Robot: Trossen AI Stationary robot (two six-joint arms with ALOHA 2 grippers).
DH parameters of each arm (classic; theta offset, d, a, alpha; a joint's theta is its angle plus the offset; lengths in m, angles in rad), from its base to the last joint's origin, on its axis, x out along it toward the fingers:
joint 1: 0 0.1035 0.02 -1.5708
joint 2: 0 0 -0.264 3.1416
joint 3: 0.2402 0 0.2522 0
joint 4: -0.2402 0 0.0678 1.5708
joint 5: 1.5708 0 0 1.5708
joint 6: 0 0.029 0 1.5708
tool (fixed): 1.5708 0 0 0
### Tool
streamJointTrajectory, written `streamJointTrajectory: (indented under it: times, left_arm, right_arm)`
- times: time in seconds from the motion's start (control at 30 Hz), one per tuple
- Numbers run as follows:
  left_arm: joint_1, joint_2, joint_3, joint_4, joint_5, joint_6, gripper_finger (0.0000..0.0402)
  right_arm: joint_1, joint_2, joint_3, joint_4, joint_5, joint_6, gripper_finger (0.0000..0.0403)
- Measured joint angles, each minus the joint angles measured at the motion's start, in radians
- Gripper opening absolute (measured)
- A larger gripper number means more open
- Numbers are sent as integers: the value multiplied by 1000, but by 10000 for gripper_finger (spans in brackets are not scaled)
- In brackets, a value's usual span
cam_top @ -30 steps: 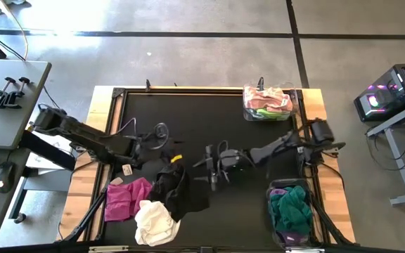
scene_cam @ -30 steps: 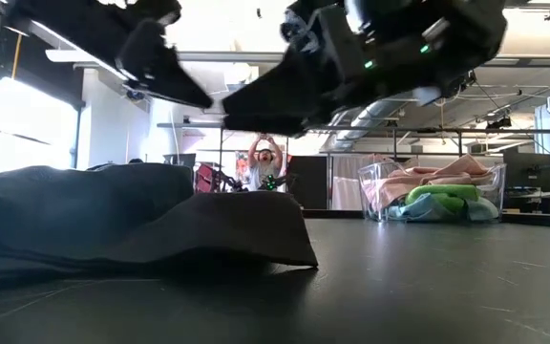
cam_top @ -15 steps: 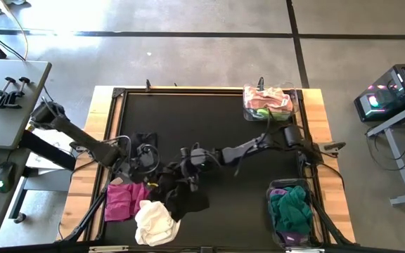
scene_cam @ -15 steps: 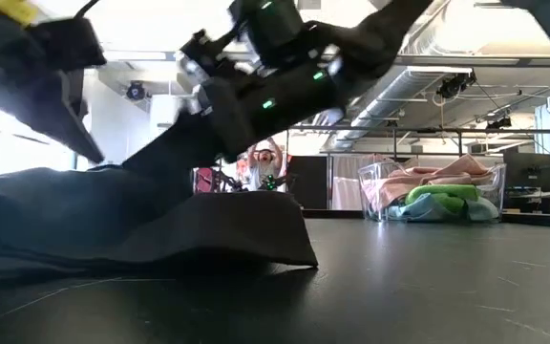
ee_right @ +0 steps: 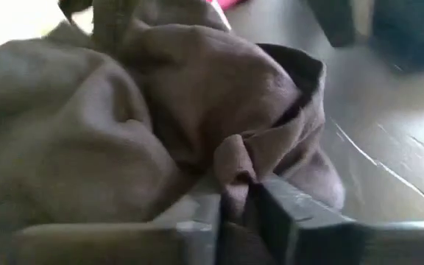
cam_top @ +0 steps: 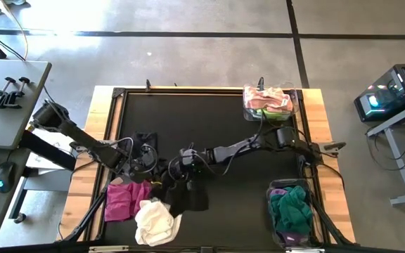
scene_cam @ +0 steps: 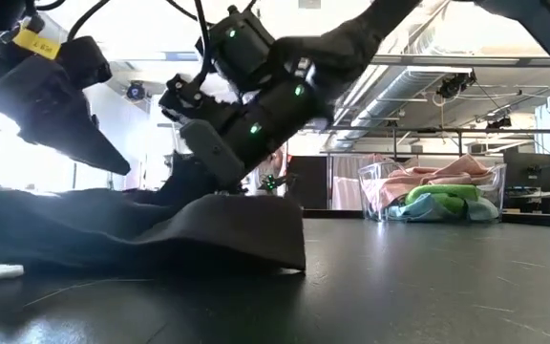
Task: Sort towels by color in basket
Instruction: Put the bottom black towel into the bottom transparent bin
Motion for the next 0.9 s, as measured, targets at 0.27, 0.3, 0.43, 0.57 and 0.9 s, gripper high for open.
streamJointTrajectory:
  times: [0.27, 0.3, 0.43, 0.57, 0.9]
  left_arm:
    - [10, -53, -1, -70, -94, 8, 124]
    - [11, -57, 0, -80, -113, 15, 124]
    - [17, -62, 0, -71, -162, 59, 124]
    - [24, -65, 0, -36, -206, 114, 124]
    - [42, -57, -3, 106, -231, 302, 124]
  right_arm:
    - [86, -193, -2, -389, 374, 57, 40]
    - [101, -220, -2, -427, 426, 69, 41]
    - [179, -336, -5, -606, 602, 142, 21]
    - [261, -454, -4, -802, 775, 277, 14]
    - [455, -669, -4, -1366, 840, 867, 21]
